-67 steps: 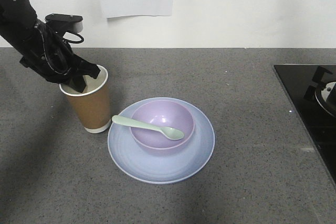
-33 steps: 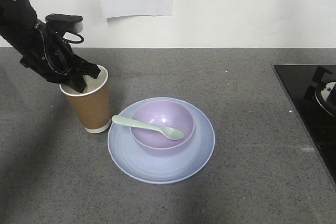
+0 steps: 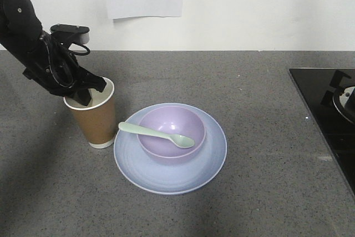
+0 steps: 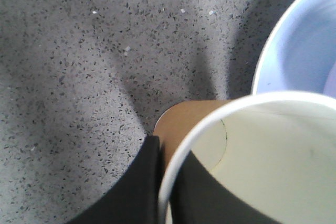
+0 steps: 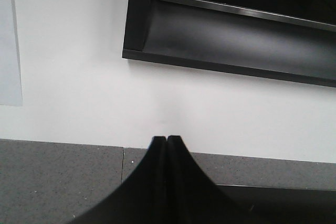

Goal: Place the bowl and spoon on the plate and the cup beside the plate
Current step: 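Carry the cup toward the plate and set it down beside it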

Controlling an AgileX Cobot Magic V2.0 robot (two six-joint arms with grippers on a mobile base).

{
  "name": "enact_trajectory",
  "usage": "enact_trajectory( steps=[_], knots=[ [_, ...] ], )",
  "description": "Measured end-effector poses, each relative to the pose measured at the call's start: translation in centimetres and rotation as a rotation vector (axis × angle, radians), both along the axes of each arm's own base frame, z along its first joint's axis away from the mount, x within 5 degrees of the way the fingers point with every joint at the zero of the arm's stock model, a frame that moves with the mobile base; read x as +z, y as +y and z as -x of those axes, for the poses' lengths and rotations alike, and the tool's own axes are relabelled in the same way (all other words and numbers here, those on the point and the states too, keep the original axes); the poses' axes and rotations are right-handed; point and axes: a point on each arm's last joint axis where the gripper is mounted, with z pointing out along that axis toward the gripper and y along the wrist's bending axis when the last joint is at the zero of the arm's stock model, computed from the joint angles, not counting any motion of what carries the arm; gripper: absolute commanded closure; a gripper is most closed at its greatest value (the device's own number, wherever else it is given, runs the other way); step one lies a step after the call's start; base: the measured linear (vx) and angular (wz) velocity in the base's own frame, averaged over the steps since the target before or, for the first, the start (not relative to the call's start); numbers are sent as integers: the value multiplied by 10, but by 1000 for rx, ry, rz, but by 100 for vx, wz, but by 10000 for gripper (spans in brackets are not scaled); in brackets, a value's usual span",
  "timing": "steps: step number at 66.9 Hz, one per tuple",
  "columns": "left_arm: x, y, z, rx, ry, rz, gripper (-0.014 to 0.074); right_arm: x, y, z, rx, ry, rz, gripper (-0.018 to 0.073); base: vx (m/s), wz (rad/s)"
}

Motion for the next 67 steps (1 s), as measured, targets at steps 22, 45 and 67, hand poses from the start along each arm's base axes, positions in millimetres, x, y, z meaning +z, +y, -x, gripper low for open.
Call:
enact_trajectory(
  steps=[22,45,67],
  knots=[
    [0,-2,1,-33,-6,-7,492,0,0,0,0,0,0,570,0,0],
    [0,-8,2,-55,-8,-16,255,0,0,0,0,0,0,570,0,0],
    [1,-6,3,-58,-16,-34,206,0,0,0,0,0,0,570,0,0]
  ],
)
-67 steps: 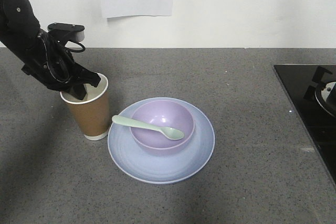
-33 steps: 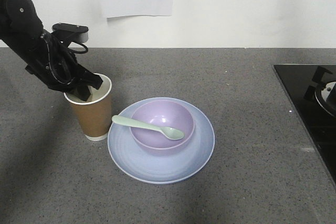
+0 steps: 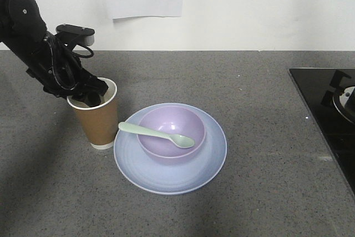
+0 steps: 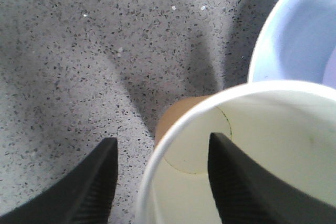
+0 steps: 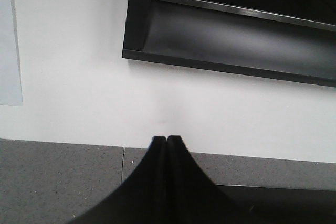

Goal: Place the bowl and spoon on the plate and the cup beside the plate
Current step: 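Carry the cup toward the plate and set it down beside it, then open the left gripper and raise it away from the cup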

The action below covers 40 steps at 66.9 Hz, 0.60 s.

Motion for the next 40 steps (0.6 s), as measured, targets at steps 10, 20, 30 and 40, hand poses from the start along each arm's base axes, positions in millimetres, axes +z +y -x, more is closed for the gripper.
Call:
enact_trajectory(
  steps=[10,20,30,40],
  knots=[
    [8,1,3,0,-23,2,206,0,0,0,0,0,0,570,0,0],
    [26,2,5,-3,-71,-2,206,0,0,0,0,0,0,570,0,0],
    [51,3,6,-8,-124,6,206,0,0,0,0,0,0,570,0,0],
    [81,4,12,-10,-202,21,206,0,0,0,0,0,0,570,0,0]
  ],
)
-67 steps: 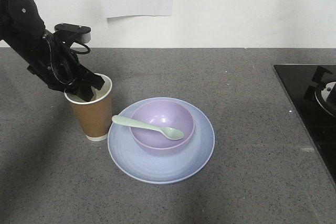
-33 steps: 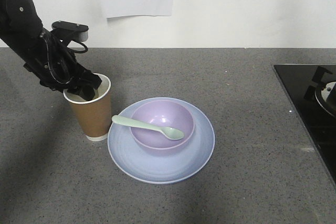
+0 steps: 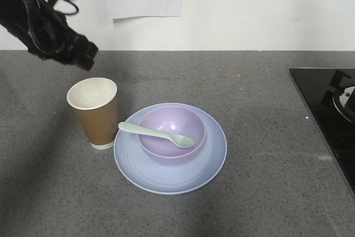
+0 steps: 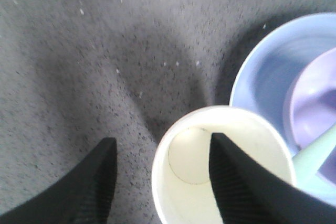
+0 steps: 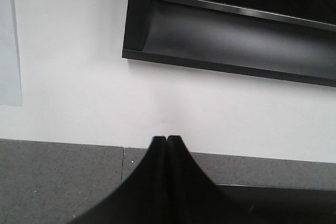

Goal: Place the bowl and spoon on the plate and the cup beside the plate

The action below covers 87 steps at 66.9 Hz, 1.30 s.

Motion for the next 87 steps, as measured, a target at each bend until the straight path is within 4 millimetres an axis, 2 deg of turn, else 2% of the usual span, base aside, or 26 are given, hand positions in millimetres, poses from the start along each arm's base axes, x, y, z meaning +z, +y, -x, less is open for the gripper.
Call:
enact_trajectory(
  steps=[8,16,23,30,40,52,87],
  knots=[
    [28,2,7,2,-87,8,215,0,0,0,0,0,0,570,0,0],
    [66,8,21,11,-215,3,264,0,0,0,0,0,0,570,0,0],
    [100,12,38,20,-340,16,395,0,0,0,0,0,0,570,0,0],
    [133,17,57,31,-492,49,595,0,0,0,0,0,0,570,0,0],
    [161,22,79,42,-641,85,605,0,0,0,0,0,0,570,0,0],
    [169,22,82,50,-707,102,604,0,0,0,0,0,0,570,0,0],
    [169,22,82,50,-707,107,604,0,0,0,0,0,0,570,0,0]
  ],
)
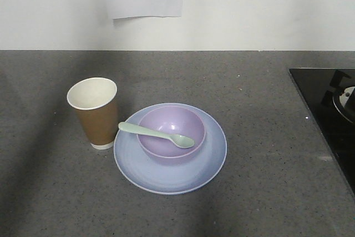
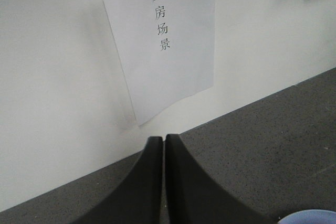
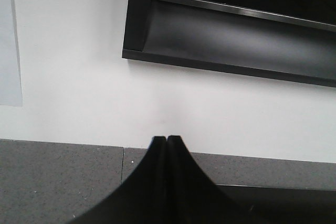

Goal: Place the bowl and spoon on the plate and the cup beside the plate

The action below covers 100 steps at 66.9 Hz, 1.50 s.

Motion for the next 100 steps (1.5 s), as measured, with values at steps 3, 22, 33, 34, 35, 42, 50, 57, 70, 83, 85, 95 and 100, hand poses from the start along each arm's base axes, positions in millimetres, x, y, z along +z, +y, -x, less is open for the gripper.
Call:
enact_trajectory(
  steps=[3,22,33,34,35,42,50,57,70,83,85,95,100],
  knots=[
    [0,0,-1,2,1,-3,604,0,0,0,0,0,0,570,0,0],
    [-22,11,31,41,-102,-5,604,0,0,0,0,0,0,570,0,0],
    [-83,31,94,99,-283,53,603,0,0,0,0,0,0,570,0,0],
    [-88,33,100,108,-309,63,603,0,0,0,0,0,0,570,0,0],
    [-95,35,105,115,-319,68,603,0,0,0,0,1,0,570,0,0],
    [-142,49,144,177,-346,100,603,0,0,0,-1,3,0,570,0,0],
    [-197,61,183,256,-341,132,603,-1,0,0,-3,7,0,570,0,0],
    [-243,66,202,311,-320,136,603,-1,0,0,-3,7,0,570,0,0],
    [-321,71,215,417,-254,249,603,-1,0,0,-4,7,0,570,0,0],
    [-348,72,222,446,-267,325,603,-1,0,0,-4,7,0,570,0,0],
    [-348,72,223,446,-271,327,603,-1,0,0,-4,7,0,570,0,0],
    [-349,72,225,443,-276,284,603,-1,0,0,-4,9,0,570,0,0],
    [-351,72,227,437,-266,248,603,-1,0,0,-5,9,0,570,0,0]
  ],
)
